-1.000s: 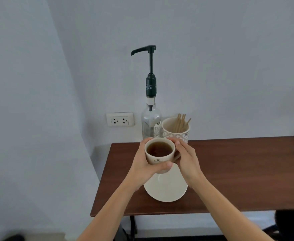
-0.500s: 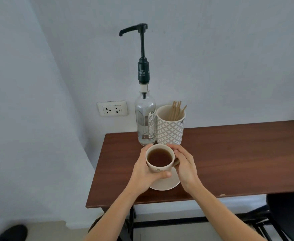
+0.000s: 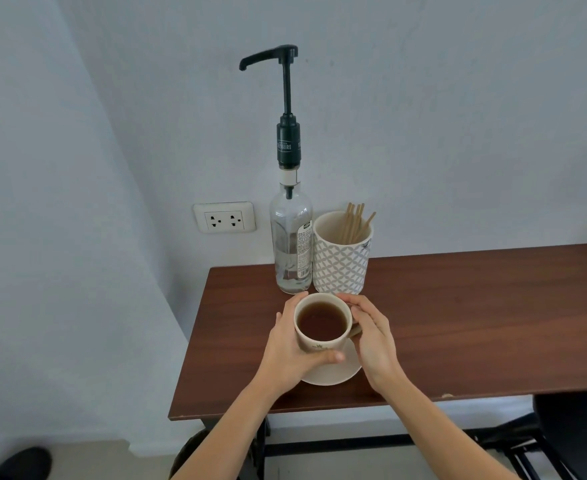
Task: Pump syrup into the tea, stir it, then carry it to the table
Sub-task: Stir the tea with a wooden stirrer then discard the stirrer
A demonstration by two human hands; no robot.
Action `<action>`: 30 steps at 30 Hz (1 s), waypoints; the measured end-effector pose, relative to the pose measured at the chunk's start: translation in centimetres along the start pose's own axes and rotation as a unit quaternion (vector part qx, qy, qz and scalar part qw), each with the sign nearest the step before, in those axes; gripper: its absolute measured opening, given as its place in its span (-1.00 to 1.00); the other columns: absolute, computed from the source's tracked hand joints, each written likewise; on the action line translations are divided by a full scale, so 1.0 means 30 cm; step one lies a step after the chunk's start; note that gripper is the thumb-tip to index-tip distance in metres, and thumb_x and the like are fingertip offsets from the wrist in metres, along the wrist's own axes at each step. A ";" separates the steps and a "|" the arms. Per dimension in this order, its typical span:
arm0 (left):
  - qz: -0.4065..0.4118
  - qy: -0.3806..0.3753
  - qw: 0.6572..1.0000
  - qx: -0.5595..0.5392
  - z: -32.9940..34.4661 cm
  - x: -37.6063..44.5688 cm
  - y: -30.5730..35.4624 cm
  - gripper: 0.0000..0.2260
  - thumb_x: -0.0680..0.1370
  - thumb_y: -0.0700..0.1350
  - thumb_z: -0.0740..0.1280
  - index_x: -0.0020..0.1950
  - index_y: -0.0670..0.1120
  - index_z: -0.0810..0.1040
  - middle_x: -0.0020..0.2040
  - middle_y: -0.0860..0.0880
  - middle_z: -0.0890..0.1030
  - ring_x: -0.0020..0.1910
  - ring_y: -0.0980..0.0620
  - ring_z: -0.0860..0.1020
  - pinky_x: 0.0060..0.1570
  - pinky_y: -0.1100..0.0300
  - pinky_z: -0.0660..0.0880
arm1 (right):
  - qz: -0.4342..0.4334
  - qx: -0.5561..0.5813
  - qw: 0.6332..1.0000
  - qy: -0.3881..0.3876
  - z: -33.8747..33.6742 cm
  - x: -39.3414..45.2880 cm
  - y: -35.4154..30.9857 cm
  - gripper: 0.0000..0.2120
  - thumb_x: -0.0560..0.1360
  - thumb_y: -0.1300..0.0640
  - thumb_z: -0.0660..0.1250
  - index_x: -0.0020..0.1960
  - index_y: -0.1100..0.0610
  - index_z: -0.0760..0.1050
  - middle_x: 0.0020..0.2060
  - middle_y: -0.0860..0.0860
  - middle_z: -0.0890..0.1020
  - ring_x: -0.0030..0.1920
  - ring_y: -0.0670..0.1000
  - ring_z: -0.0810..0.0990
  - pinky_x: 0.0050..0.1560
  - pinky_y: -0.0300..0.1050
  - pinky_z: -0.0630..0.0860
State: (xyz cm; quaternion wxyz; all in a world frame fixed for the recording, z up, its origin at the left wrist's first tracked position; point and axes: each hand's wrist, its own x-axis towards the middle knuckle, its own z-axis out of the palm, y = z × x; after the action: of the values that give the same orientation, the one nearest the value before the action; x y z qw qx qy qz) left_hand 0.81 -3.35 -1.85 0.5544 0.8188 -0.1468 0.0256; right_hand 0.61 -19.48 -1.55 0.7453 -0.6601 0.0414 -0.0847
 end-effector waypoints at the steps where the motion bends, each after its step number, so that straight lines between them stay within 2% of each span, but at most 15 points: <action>1: -0.007 -0.001 1.000 0.010 0.000 -0.001 0.004 -0.10 0.14 0.28 0.64 0.34 0.51 0.20 0.39 0.23 0.49 0.44 0.21 0.39 0.52 -0.22 0.24 | -0.001 -0.006 1.000 -0.003 -0.002 -0.002 0.000 -0.63 0.66 0.33 0.10 0.05 0.07 0.65 -0.06 0.01 0.74 0.01 0.04 0.66 0.08 0.02 0.55; 4: -0.025 -0.006 0.999 0.034 -0.001 -0.015 0.015 0.03 0.17 0.35 0.56 0.51 0.28 0.08 0.44 0.22 0.45 0.47 0.31 0.28 0.60 -0.27 -0.05 | -0.012 -0.014 1.000 0.005 -0.012 0.002 -0.017 -0.72 0.66 0.32 0.15 0.10 0.11 0.61 0.00 0.07 0.73 0.06 0.09 0.68 0.08 -0.05 0.57; 6: -0.031 -0.007 0.999 0.028 -0.003 -0.028 0.018 0.05 0.20 0.37 0.51 0.53 0.24 0.00 0.39 0.33 0.46 0.41 0.51 0.23 0.60 -0.19 -0.27 | -0.035 -0.010 0.999 0.038 -0.031 0.034 -0.049 -0.85 0.62 0.20 0.27 0.11 0.06 0.58 0.06 0.11 0.72 0.11 0.09 0.69 0.15 -0.03 0.57; 8: -0.028 -0.009 0.999 0.019 -0.003 -0.035 0.013 0.03 0.23 0.37 0.48 0.54 0.22 -0.01 0.31 0.42 0.45 0.32 0.69 0.15 0.58 -0.10 -0.35 | -0.087 -0.055 0.990 0.100 -0.058 0.101 -0.114 -0.87 0.53 0.06 0.34 0.07 -0.02 0.56 0.03 0.05 0.72 0.09 0.03 0.69 0.16 -0.02 0.56; 10: -0.028 -0.009 0.999 0.024 -0.003 -0.034 0.004 0.04 0.24 0.39 0.47 0.59 0.15 0.05 0.33 0.43 0.42 0.30 0.73 0.13 0.58 -0.13 -0.34 | -0.126 -0.135 0.969 0.166 -0.075 0.186 -0.211 -0.86 0.54 0.07 0.34 0.10 0.02 0.54 -0.07 -0.07 0.67 -0.03 -0.04 0.66 0.08 -0.13 0.53; 12: -0.036 -0.017 0.999 0.027 -0.005 -0.027 -0.001 0.05 0.25 0.38 0.47 0.61 0.12 0.08 0.37 0.44 0.36 0.29 0.74 0.12 0.60 -0.18 -0.29 | -0.129 -0.204 0.950 0.198 -0.081 0.281 -0.304 -0.78 0.55 0.12 0.35 0.19 0.13 0.52 -0.08 -0.06 0.60 -0.08 -0.06 0.57 -0.02 -0.30 0.43; 14: -0.040 -0.026 0.999 0.023 -0.006 -0.023 0.002 -0.01 0.24 0.36 0.48 0.57 0.20 0.11 0.38 0.45 0.33 0.27 0.75 0.12 0.61 -0.18 -0.24 | -0.094 -0.268 0.943 0.172 -0.078 0.377 -0.371 -0.68 0.52 0.09 0.41 0.23 0.18 0.51 0.01 -0.01 0.58 0.01 -0.01 0.55 0.02 -0.21 0.41; 17: -0.031 -0.027 0.999 0.024 -0.010 -0.024 0.014 -0.16 0.23 0.36 0.48 0.42 0.39 0.16 0.39 0.43 0.35 0.28 0.74 0.14 0.59 -0.15 -0.22 | -0.025 -0.378 0.920 0.098 -0.053 0.479 -0.404 -0.60 0.47 -0.05 0.48 0.15 0.21 0.54 0.00 0.02 0.54 0.04 0.02 0.51 0.10 -0.01 0.50; 20: -0.026 -0.021 0.999 0.029 -0.014 -0.025 0.016 -0.22 0.24 0.35 0.50 0.35 0.48 0.16 0.38 0.46 0.36 0.29 0.72 0.16 0.58 -0.14 -0.20 | 0.007 -0.403 0.912 0.070 -0.021 0.535 -0.391 -0.73 0.43 0.04 0.52 -0.04 0.24 0.63 -0.14 0.07 0.61 -0.05 0.08 0.58 -0.11 -0.06 0.49; 22: -0.026 -0.021 0.999 0.032 -0.017 -0.025 0.014 -0.23 0.25 0.35 0.51 0.34 0.51 0.16 0.37 0.47 0.37 0.30 0.70 0.17 0.59 -0.15 -0.19 | -0.017 -0.407 0.909 0.083 -0.006 0.548 -0.377 -0.83 0.44 0.15 0.51 -0.23 0.22 0.60 -0.29 0.08 0.60 -0.16 0.10 0.59 -0.23 -0.11 0.42; 24: -0.029 -0.018 0.999 0.032 -0.019 -0.023 0.011 -0.24 0.24 0.35 0.52 0.32 0.54 0.17 0.37 0.46 0.38 0.31 0.67 0.19 0.61 -0.17 -0.16 | -0.073 -0.394 0.910 0.104 -0.001 0.544 -0.369 -0.78 0.44 0.19 0.49 -0.34 0.20 0.54 -0.37 0.06 0.57 -0.23 0.07 0.54 -0.27 -0.14 0.39; 27: -0.029 -0.010 0.999 0.038 -0.022 -0.020 0.012 -0.24 0.24 0.36 0.53 0.28 0.60 0.16 0.36 0.45 0.39 0.35 0.58 0.23 0.62 -0.20 -0.08 | -0.162 -0.379 0.905 0.104 -0.005 0.508 -0.396 -0.86 0.42 0.16 0.52 -0.22 0.23 0.64 -0.25 0.02 0.67 -0.17 -0.01 0.57 -0.09 -0.15 0.41; 30: -0.027 -0.007 0.999 0.035 -0.022 -0.019 0.019 -0.25 0.22 0.38 0.52 0.27 0.61 0.17 0.36 0.42 0.43 0.41 0.41 0.32 0.61 -0.23 -0.02 | -0.187 -0.402 0.894 0.070 -0.015 0.480 -0.439 -0.82 0.41 0.14 0.55 -0.24 0.25 0.65 -0.27 0.09 0.71 -0.25 0.04 0.59 -0.19 -0.15 0.46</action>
State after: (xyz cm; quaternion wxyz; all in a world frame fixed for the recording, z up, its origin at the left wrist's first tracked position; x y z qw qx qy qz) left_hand 0.19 -2.82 -1.18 0.5248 0.8416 -0.1273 0.0097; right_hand 13.73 -24.03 12.18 0.3817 -0.8914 -0.0001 -0.2444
